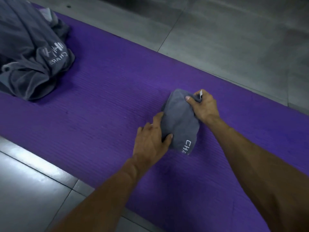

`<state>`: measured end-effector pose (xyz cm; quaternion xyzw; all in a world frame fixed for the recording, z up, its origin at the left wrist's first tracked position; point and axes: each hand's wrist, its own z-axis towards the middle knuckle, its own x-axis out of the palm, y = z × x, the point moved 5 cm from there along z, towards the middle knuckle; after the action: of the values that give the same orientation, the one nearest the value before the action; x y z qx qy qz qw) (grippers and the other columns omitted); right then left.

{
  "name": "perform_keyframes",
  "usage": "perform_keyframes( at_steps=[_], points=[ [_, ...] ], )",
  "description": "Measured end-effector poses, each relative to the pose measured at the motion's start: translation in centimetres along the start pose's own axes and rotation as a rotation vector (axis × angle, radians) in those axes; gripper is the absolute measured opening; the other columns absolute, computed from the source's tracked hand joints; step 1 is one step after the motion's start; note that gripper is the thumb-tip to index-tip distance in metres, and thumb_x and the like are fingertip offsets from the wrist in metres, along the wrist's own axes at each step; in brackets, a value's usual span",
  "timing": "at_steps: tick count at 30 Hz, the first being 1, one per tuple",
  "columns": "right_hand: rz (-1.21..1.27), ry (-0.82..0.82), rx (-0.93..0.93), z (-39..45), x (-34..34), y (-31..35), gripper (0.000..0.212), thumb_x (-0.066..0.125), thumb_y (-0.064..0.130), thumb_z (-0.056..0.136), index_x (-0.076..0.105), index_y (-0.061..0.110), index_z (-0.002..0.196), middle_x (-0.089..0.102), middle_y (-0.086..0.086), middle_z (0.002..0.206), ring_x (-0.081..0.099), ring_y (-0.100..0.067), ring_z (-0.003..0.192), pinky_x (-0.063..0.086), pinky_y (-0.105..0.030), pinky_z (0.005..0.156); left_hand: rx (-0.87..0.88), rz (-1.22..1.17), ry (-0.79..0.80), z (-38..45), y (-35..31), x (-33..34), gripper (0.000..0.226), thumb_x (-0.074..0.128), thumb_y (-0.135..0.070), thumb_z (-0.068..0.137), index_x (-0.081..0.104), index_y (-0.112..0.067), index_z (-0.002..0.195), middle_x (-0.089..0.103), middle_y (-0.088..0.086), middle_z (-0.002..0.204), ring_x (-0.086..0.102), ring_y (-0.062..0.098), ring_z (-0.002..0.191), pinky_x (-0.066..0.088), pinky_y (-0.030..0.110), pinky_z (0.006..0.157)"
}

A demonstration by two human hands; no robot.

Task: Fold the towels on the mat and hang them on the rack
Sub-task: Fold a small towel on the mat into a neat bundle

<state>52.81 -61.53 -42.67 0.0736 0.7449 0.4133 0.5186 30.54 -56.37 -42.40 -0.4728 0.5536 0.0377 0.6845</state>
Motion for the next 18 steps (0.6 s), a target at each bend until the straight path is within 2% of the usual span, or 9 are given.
perform_keyframes(
  at_steps=[2,4,6,8,11,13,15,16,18],
  points=[
    [-0.085,0.002,-0.037,0.2,0.4,0.5,0.033,0.064,0.050,0.085,0.055,0.019,0.089,0.065,-0.003,0.090,0.059,-0.028,0.091,0.049,-0.042,0.080,0.064,0.068,-0.057,0.2,-0.1,-0.3,0.065,0.065,-0.038,0.084,0.032,-0.028,0.140,0.052,0.006,0.127,0.050,0.027,0.113,0.042,0.044,0.094],
    [-0.174,0.029,-0.004,0.9,0.8,0.5,0.038,0.062,0.056,0.084,0.055,0.019,0.089,0.066,-0.008,0.096,0.059,-0.032,0.099,0.048,-0.039,0.081,0.363,0.153,-0.110,0.5,-1.3,-0.3,0.060,0.069,-0.020,0.078,0.044,-0.028,0.132,0.049,0.004,0.131,0.048,0.029,0.119,0.046,0.046,0.094],
    [-0.260,0.093,0.066,1.7,0.8,0.6,0.043,0.063,0.060,0.081,0.060,0.021,0.099,0.065,-0.012,0.110,0.056,-0.035,0.111,0.048,-0.039,0.087,0.673,0.237,-0.025,0.5,-1.9,0.8,0.055,0.064,-0.009,0.073,0.058,-0.022,0.127,0.056,-0.001,0.131,0.051,0.026,0.124,0.043,0.041,0.101],
    [-0.398,0.099,0.076,2.1,-0.2,1.5,0.058,0.066,0.059,0.080,0.058,0.019,0.120,0.057,-0.013,0.127,0.050,-0.034,0.122,0.044,-0.042,0.095,0.739,0.288,0.085,0.6,-1.3,1.5,0.047,0.049,-0.019,0.085,0.058,-0.020,0.131,0.058,-0.003,0.133,0.049,0.021,0.130,0.037,0.038,0.109],
    [-0.547,-0.126,-0.444,0.5,-1.2,5.4,0.041,0.061,0.037,0.085,0.055,0.015,0.119,0.054,-0.013,0.120,0.048,-0.035,0.114,0.041,-0.048,0.091,0.715,0.307,0.193,0.8,0.1,2.3,0.048,0.031,-0.036,0.098,0.046,-0.025,0.142,0.049,-0.004,0.144,0.036,0.020,0.140,0.030,0.039,0.115],
    [-0.387,0.086,-0.793,-2.4,0.7,6.8,0.031,0.048,0.028,0.087,0.062,0.013,0.111,0.061,-0.008,0.114,0.053,-0.030,0.109,0.042,-0.047,0.092,0.728,0.322,0.209,0.8,0.5,2.7,0.048,0.031,-0.038,0.099,0.043,-0.026,0.144,0.046,-0.003,0.146,0.034,0.021,0.140,0.029,0.040,0.115],
    [-0.316,0.493,-0.812,-4.4,3.3,5.3,0.040,0.038,0.033,0.095,0.064,0.017,0.121,0.059,-0.002,0.132,0.047,-0.019,0.129,0.032,-0.041,0.111,0.740,0.369,0.193,0.6,0.9,3.0,0.049,0.031,-0.040,0.099,0.036,-0.028,0.147,0.042,-0.002,0.149,0.030,0.021,0.141,0.026,0.040,0.117],
    [-0.389,0.600,-0.793,-4.5,4.1,3.8,0.048,0.031,0.040,0.097,0.055,0.022,0.135,0.046,0.004,0.147,0.031,-0.012,0.141,0.018,-0.037,0.119,0.742,0.388,0.180,0.4,1.2,3.2,0.050,0.031,-0.041,0.099,0.031,-0.030,0.148,0.039,-0.001,0.151,0.027,0.022,0.143,0.024,0.041,0.118],
    [-0.663,0.542,-0.872,-3.0,4.3,1.3,0.060,0.013,0.053,0.097,0.022,0.032,0.152,0.010,0.011,0.160,0.001,-0.007,0.147,-0.003,-0.036,0.119,0.741,0.386,0.152,0.0,1.5,3.5,0.052,0.032,-0.045,0.099,0.026,-0.032,0.149,0.035,-0.001,0.154,0.022,0.022,0.146,0.019,0.042,0.119]
  ],
)
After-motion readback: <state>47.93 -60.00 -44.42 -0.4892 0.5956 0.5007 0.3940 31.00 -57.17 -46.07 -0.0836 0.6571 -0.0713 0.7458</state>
